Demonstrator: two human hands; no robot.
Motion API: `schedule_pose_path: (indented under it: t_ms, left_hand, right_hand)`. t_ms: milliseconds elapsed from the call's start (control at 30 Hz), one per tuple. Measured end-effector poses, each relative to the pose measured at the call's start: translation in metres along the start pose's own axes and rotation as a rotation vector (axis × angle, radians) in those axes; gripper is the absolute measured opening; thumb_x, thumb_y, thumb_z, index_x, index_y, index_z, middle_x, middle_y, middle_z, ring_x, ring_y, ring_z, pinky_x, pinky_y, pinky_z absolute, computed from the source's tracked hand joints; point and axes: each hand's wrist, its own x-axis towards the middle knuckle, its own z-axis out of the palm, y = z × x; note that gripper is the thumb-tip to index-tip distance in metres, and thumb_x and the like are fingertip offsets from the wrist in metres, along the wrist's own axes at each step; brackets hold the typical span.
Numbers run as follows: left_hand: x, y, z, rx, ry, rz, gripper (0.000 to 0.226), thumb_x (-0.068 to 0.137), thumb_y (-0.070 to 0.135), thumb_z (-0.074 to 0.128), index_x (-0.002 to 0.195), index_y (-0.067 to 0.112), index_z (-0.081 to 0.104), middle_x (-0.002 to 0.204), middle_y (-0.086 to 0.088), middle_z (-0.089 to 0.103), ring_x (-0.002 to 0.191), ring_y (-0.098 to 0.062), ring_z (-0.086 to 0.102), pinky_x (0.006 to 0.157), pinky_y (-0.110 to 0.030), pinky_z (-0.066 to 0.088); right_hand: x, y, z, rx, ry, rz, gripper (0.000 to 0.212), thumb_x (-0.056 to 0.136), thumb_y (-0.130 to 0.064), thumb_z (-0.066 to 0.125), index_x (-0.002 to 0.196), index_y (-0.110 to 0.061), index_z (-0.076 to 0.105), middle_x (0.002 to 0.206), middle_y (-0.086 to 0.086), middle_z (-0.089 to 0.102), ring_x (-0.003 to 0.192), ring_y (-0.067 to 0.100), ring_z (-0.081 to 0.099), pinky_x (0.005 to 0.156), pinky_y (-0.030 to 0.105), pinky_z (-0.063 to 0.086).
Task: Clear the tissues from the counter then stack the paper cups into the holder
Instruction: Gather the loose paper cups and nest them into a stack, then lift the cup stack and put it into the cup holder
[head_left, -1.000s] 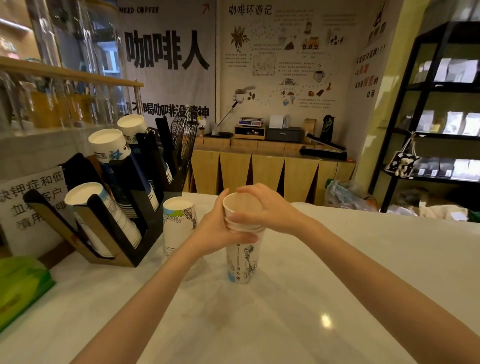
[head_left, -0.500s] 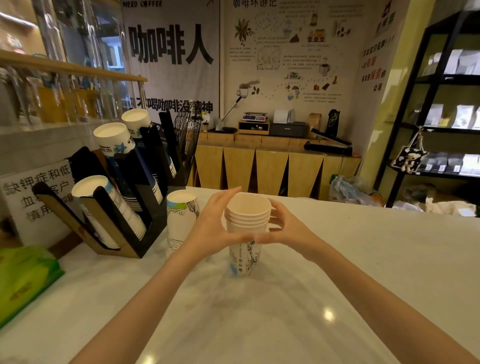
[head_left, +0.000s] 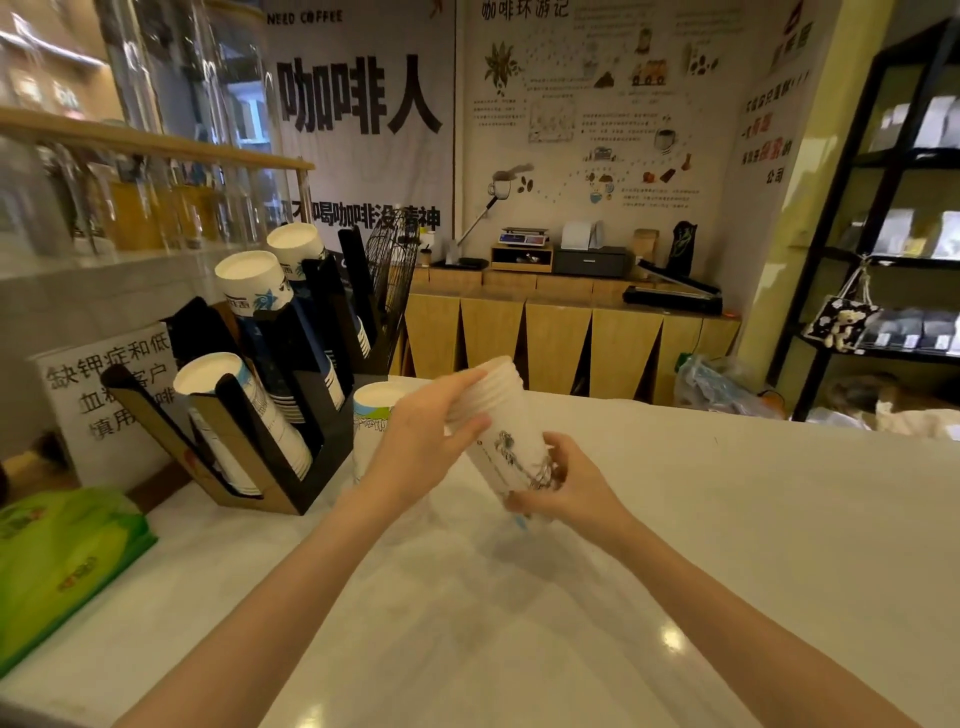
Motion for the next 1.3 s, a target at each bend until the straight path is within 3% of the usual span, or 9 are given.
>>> schedule_pose_path:
  t_ms: [133, 233, 433, 600, 667, 833, 1000, 1100, 1300]
  left_hand:
    - [0.007, 0.003, -0.019, -0.076, 0.075, -0.049, 0.059, 0.083, 0.022, 0.06, 0.135, 0.023, 0.032, 0.125, -0.005, 0.054, 0.108, -0.016, 0.052, 0.09, -0.031, 0.047]
    - [0.012, 0.003, -0.033, -0.086, 0.116, -0.025, 0.067, 0.079, 0.026, 0.064, 0.137, 0.024, 0.03, 0.125, 0.001, 0.052, 0.109, -0.009, 0.049, 0.091, -0.027, 0.045]
    - [0.018, -0.004, -0.048, -0.001, 0.211, 0.032, 0.077, 0.064, 0.034, 0.074, 0.13, 0.031, 0.034, 0.097, 0.034, 0.039, 0.095, 0.031, 0.037, 0.072, 0.011, 0.029]
    - [0.018, -0.019, -0.053, 0.07, 0.26, -0.07, 0.081, 0.062, 0.045, 0.073, 0.13, 0.031, 0.03, 0.105, 0.022, 0.048, 0.088, 0.003, 0.05, 0.06, 0.0, 0.039]
    - [0.015, -0.028, -0.052, 0.092, 0.269, -0.158, 0.083, 0.061, 0.054, 0.07, 0.13, 0.03, 0.03, 0.11, 0.011, 0.057, 0.091, -0.005, 0.053, 0.068, -0.012, 0.044]
    - [0.003, -0.041, -0.046, 0.217, 0.275, -0.37, 0.086, 0.052, 0.08, 0.052, 0.119, 0.029, 0.036, 0.104, 0.002, 0.065, 0.085, -0.019, 0.062, 0.065, -0.037, 0.055]
    - [-0.008, -0.054, -0.039, 0.142, 0.241, -0.472, 0.084, 0.05, 0.081, 0.053, 0.113, 0.028, 0.041, 0.106, 0.003, 0.064, 0.083, -0.013, 0.055, 0.062, -0.029, 0.05]
    - [-0.016, -0.06, -0.036, 0.101, 0.222, -0.524, 0.085, 0.048, 0.08, 0.055, 0.113, 0.026, 0.042, 0.103, 0.004, 0.063, 0.08, -0.01, 0.05, 0.058, -0.022, 0.042]
    - [-0.037, -0.074, -0.026, 0.134, 0.115, -0.657, 0.084, 0.049, 0.078, 0.058, 0.109, 0.021, 0.045, 0.095, 0.007, 0.058, 0.082, -0.013, 0.055, 0.055, -0.025, 0.046]
  right_hand:
    - [0.006, -0.038, -0.03, 0.011, 0.049, -0.121, 0.066, 0.049, -0.035, 0.085, 0.105, -0.037, 0.051, 0.11, -0.005, 0.061, 0.092, 0.009, 0.065, 0.068, 0.024, 0.058]
    - [0.009, -0.069, -0.043, 0.011, 0.039, -0.196, 0.077, 0.042, -0.045, 0.087, 0.109, -0.037, 0.051, 0.109, -0.006, 0.061, 0.091, 0.007, 0.066, 0.066, 0.024, 0.058]
    - [0.032, -0.121, -0.04, 0.135, 0.104, -0.324, 0.084, 0.052, -0.032, 0.084, 0.124, -0.024, 0.04, 0.114, -0.001, 0.06, 0.093, 0.012, 0.066, 0.062, 0.017, 0.055]
    - [0.055, -0.156, -0.017, 0.153, 0.17, -0.431, 0.071, 0.062, -0.027, 0.08, 0.12, -0.026, 0.039, 0.117, 0.002, 0.056, 0.099, 0.013, 0.062, 0.063, 0.017, 0.055]
    - [0.063, -0.165, -0.007, 0.134, 0.162, -0.457, 0.071, 0.062, -0.029, 0.08, 0.119, -0.026, 0.038, 0.113, -0.002, 0.057, 0.099, 0.014, 0.063, 0.066, 0.021, 0.057]
    - [0.079, -0.175, 0.018, 0.071, 0.121, -0.49, 0.079, 0.06, -0.036, 0.08, 0.125, -0.021, 0.038, 0.117, -0.001, 0.058, 0.101, 0.013, 0.061, 0.077, 0.03, 0.057]
    - [0.086, -0.174, 0.038, -0.034, 0.075, -0.525, 0.073, 0.061, -0.037, 0.08, 0.119, -0.027, 0.038, 0.101, -0.019, 0.054, 0.091, -0.001, 0.058, 0.064, 0.013, 0.054]
    - [0.09, -0.166, 0.049, -0.056, 0.046, -0.521, 0.076, 0.061, -0.036, 0.08, 0.123, -0.024, 0.038, 0.103, -0.013, 0.055, 0.087, -0.005, 0.055, 0.06, 0.004, 0.049]
    - [0.094, -0.138, 0.07, -0.1, -0.014, -0.465, 0.082, 0.06, -0.041, 0.08, 0.126, -0.025, 0.034, 0.104, -0.011, 0.054, 0.085, -0.004, 0.055, 0.056, 0.003, 0.047]
